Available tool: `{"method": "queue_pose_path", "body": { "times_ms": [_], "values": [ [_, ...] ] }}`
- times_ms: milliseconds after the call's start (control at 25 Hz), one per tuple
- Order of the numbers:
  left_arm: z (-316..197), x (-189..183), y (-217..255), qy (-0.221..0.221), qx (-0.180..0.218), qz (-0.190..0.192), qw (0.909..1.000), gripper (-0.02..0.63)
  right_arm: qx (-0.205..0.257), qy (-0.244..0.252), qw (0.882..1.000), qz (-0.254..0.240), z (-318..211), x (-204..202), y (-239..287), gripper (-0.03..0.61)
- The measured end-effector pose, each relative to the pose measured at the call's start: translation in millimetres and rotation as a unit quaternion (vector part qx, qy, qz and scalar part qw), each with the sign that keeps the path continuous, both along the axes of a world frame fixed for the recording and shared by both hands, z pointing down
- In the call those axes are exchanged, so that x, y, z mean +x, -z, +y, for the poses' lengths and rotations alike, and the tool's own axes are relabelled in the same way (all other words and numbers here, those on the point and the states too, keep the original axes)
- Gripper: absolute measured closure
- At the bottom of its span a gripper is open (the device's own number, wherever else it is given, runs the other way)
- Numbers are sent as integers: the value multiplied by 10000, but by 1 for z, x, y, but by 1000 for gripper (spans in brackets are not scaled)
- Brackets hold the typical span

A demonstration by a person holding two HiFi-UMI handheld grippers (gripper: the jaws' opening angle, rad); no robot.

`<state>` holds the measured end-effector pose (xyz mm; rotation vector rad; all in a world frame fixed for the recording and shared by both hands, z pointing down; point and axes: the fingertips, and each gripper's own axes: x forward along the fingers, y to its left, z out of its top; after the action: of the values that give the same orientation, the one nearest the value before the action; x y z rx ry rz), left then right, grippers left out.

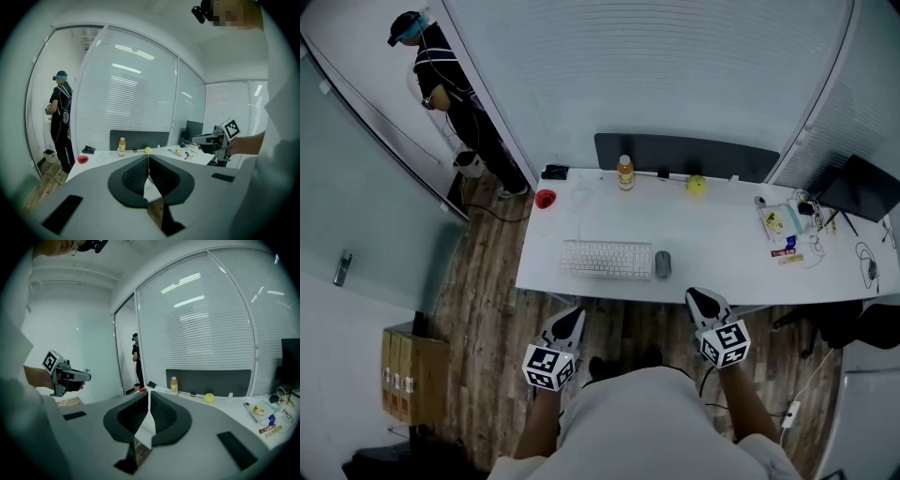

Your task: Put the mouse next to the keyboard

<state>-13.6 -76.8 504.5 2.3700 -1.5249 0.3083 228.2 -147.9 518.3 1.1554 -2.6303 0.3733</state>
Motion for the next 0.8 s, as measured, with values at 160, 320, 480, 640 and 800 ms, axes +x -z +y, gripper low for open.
{"method": "queue_pose_path", "body": {
  "times_ms": [160, 320, 480, 640, 800],
  "values": [
    [0, -23, 7, 32, 104, 15, 9999, 595, 161, -35, 9999, -52, -2, -15, 11, 540],
    [0, -35, 9, 38, 129, 78, 9999, 594, 193, -75, 9997, -108, -3, -25, 16, 541],
    [-2, -42, 12, 14, 181, 104, 9998, 595, 272, -43, 9995, -121, -3, -34, 21, 541],
    [-4, -44, 12, 11, 208, 148, 9997, 594, 255, -59, 9996, -108, -3, -38, 21, 541],
    [-6, -43, 14, -2, 237, 158, 9996, 595, 250, -76, 9996, -115, -4, -37, 22, 541]
  ]
}}
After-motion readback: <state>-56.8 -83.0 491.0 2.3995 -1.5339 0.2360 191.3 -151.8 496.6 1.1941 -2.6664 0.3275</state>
